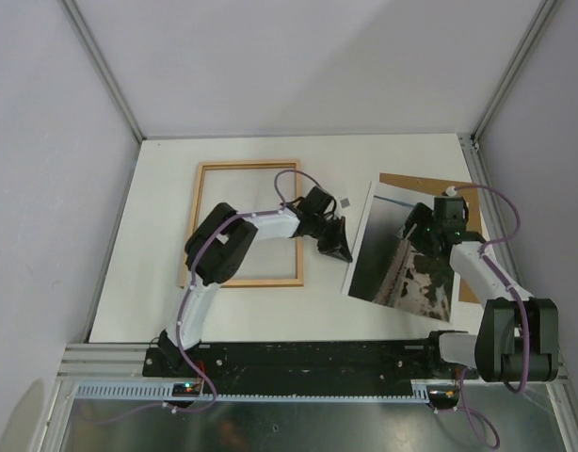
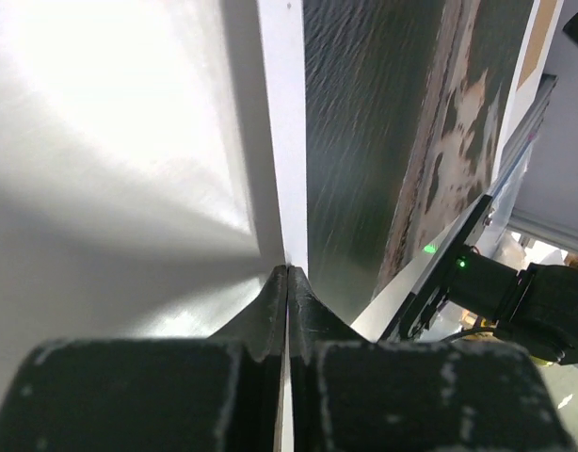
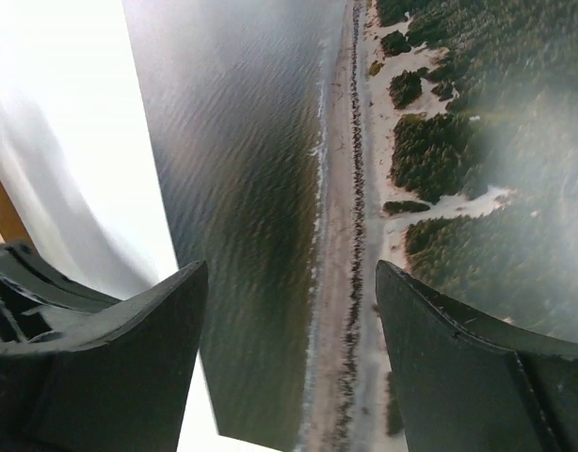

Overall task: Put the photo into the frame
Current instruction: Move the photo to the backboard, then pick up the photo from the backboard.

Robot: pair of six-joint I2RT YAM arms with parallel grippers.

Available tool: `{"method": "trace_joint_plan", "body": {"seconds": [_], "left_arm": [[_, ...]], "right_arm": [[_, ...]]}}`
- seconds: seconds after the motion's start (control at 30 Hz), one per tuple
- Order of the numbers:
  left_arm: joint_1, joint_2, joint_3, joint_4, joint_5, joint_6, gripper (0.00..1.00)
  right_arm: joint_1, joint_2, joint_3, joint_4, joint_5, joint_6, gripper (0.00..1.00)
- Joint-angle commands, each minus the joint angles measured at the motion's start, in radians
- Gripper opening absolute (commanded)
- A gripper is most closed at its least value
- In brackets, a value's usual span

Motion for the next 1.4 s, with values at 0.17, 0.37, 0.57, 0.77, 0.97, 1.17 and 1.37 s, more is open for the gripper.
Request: {"method": "trace_joint_plan", "body": {"seconds": [0.17,0.37,0.57,0.77,0.97,1.17,1.37], "left_arm": [[0.105,-0.242,-0.181,0.013,-0.005,0.032,0.0],[0.139,-0.296,-0.237,0.014,0.004,0.043,0.0],[0.14,-0.264,-0.215,0.012,0.004,0.066,0.15],[0.135,-0.178,-0.116,0.009,-0.006,0.109,0.56],[0.142,-0.069,0.037,0.01,0.006,0.203,0.74],[0.158,0.07,0.215,0.001,0.095,0.244,0.79],[0.167,0.176,0.324,-0.012,0.158,0.252,0.8]], "right_arm": [[0.227,0.051,0.065,0.002,0.185,-0.007,0.77],[0.256,0.06,0.068,-0.034,0.238,0.006,0.77],[0.162,0.034,0.028,-0.055,0.245,0.027,0.77],[-0.005,-0.071,-0.06,-0.048,0.213,0.075,0.79],[-0.074,-0.121,-0.117,-0.024,0.195,0.093,0.81],[-0.148,-0.142,-0.168,0.004,0.182,0.12,0.81],[-0.165,-0.176,-0.182,0.0,0.245,0.134,0.82]]}}
